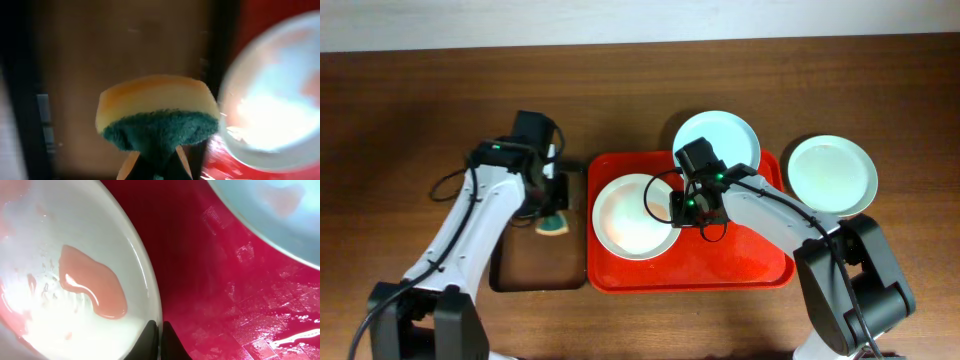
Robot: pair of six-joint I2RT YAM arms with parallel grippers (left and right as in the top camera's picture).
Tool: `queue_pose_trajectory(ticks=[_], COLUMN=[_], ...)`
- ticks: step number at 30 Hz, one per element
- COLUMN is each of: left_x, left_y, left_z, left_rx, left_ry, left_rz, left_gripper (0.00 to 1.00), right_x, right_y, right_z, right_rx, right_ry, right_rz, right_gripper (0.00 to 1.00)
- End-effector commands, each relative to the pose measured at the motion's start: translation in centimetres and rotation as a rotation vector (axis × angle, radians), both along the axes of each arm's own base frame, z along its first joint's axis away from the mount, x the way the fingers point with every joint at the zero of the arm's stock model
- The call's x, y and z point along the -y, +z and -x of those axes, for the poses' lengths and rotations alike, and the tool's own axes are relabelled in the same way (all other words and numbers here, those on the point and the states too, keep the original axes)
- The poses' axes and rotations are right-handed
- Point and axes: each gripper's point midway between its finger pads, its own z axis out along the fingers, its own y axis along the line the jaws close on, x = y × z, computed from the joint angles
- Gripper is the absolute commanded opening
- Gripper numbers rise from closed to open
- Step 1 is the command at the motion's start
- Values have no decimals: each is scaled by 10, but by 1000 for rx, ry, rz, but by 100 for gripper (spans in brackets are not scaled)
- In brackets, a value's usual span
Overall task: Clean dirty plates on tray and stack at the side
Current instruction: 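Place the sponge back in the black tray and retract left arm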
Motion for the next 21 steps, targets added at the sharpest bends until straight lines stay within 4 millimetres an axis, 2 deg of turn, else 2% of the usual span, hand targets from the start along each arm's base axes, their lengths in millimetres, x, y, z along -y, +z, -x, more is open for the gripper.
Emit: queue_pose_trajectory(ticks=[1,5,8,10,11,12,13,14,15,17,18,20,21], left_x=[-38,-43,-37,-38,-38,-35,-29,-26,-24,-21,-20,-22,-27], left_y=[-8,-35,-72,-81,-81,-80,-76,-70,-56,-10,33,73,93], left_z=[3,14,31,37,37,37,36,33,26,4,-11,-20,-23], left_rx=[-10,-33,-47,-53,-53,-55,-62,-62,-52,22,117,221,281], left_ry=[57,68,62,61,61,60,56,55,55,54,55,77,102], left_rz=[-123,-121,-79,-80,-79,-64,-34,-17,-6,4,17,33,39], left_gripper=[0,0,0,0,6,33,75,82,82,82,82,82,97], right_x=[-7,-7,-7,-7,-7,-7,-7,-7,-7,-7,-7,-7,-7], right_y=[-10,-10,-10,-10,-10,-10,-10,-10,-10,-10,-10,-10,-10], right_z=[15,15,15,15,15,15,15,15,15,15,15,15,15], right_rx=[-48,-47,-47,-47,-47,-47,-47,-46,-47,-47,-48,-48,-47], right_ry=[47,47,47,47,47,47,47,47,46,47,47,47,47], right_rz=[-6,-7,-7,-7,-7,-7,-7,-7,-7,-7,-6,-6,-6], right_gripper=[4,5,5,5,5,5,5,6,9,13,14,16,17])
